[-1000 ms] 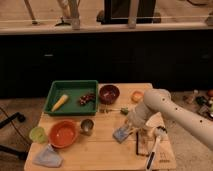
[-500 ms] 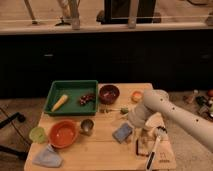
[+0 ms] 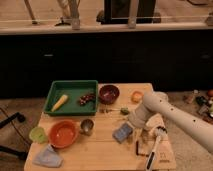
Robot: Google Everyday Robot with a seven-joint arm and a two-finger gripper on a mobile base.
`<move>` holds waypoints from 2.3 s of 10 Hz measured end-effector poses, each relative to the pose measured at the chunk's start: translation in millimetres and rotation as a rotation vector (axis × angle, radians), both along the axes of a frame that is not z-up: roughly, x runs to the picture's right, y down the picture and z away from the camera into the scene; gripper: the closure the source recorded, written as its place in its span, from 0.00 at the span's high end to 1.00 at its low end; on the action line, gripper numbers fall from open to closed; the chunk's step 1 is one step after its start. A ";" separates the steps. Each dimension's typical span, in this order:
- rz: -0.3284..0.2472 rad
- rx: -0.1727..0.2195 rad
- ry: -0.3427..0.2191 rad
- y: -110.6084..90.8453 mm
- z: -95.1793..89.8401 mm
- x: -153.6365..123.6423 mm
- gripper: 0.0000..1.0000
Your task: Place sponge in red bowl
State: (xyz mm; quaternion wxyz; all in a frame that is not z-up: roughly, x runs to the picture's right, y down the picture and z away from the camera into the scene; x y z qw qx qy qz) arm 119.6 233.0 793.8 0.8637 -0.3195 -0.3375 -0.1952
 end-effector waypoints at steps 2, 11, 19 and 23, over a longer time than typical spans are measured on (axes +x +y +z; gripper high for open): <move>0.003 -0.014 0.005 1.9 8.9 -0.7 0.80; 0.020 -0.059 0.028 9.4 34.9 9.2 0.37; -0.056 -0.038 0.089 9.4 22.6 -6.5 0.00; -0.100 -0.021 0.087 8.6 14.2 -17.6 0.00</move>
